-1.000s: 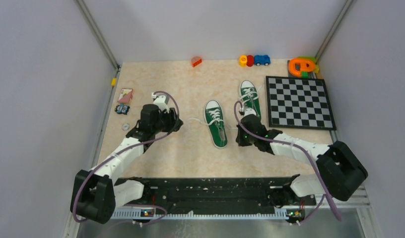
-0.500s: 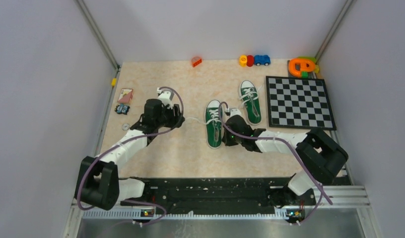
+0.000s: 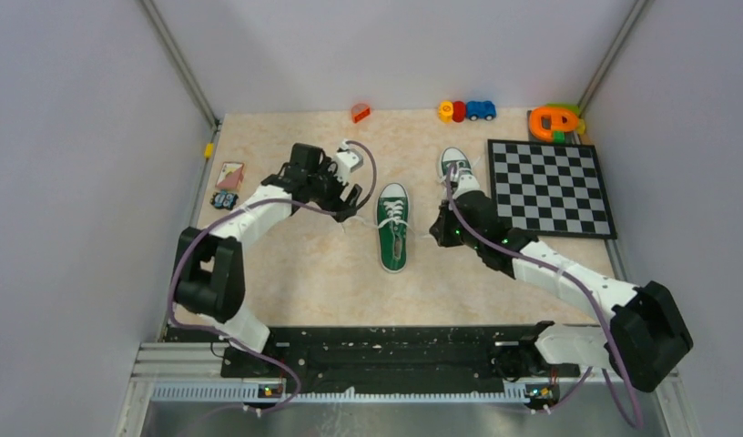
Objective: Tie the shoes
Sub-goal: Tie the shoelace on the shoe, then wrap the shoelace around the shoelace.
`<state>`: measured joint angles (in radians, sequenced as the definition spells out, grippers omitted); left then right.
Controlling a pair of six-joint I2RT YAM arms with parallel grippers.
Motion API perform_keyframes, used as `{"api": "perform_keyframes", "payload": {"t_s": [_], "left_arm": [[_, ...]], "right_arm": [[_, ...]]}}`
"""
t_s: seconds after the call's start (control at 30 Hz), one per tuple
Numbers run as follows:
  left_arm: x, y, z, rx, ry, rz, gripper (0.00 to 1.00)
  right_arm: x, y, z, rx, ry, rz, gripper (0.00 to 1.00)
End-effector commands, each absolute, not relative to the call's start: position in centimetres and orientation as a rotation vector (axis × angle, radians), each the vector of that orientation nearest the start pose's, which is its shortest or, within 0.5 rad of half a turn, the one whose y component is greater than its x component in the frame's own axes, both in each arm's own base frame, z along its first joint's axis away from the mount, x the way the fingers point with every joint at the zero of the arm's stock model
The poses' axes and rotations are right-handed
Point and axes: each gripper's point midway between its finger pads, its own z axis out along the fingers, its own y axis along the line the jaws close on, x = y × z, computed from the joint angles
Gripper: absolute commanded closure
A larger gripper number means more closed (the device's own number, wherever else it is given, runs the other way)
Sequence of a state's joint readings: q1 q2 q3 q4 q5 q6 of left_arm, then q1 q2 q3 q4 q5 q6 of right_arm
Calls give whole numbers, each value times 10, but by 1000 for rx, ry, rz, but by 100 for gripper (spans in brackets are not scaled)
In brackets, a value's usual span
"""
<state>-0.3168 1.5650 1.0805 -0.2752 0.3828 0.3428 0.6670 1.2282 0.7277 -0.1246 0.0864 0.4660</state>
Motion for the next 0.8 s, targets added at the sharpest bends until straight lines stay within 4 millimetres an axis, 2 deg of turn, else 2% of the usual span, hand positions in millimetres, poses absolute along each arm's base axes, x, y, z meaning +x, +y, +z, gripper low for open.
{"api": "perform_keyframes", "payload": {"t_s": [0.0, 0.1, 0.17, 0.3, 0.4, 0.5, 0.57, 0.77], "left_arm": [[376, -182, 115, 1171, 2129, -440, 10], [374, -184, 104, 1214, 2173, -465, 9], [371, -188, 96, 1247, 2177, -464, 2], [364, -193, 80, 1289, 2207, -460, 1], [353, -197, 68, 1387, 2234, -503, 2], [356, -199, 59, 1429, 2256, -480, 2], [357, -203, 58, 1484, 2229, -489, 6], [375, -210, 53, 1562, 2177, -385, 9]], "right_arm": [[273, 214, 142, -221, 2209, 534, 100], [273, 210, 149, -214, 2201, 523, 100], [273, 208, 151, -208, 2196, 526, 100], [273, 207, 150, -207, 2200, 532, 100], [273, 207, 149, -209, 2202, 536, 100], [272, 207, 149, -211, 2204, 538, 100], [272, 207, 149, -209, 2207, 536, 100], [272, 206, 151, -207, 2204, 545, 100]]}}
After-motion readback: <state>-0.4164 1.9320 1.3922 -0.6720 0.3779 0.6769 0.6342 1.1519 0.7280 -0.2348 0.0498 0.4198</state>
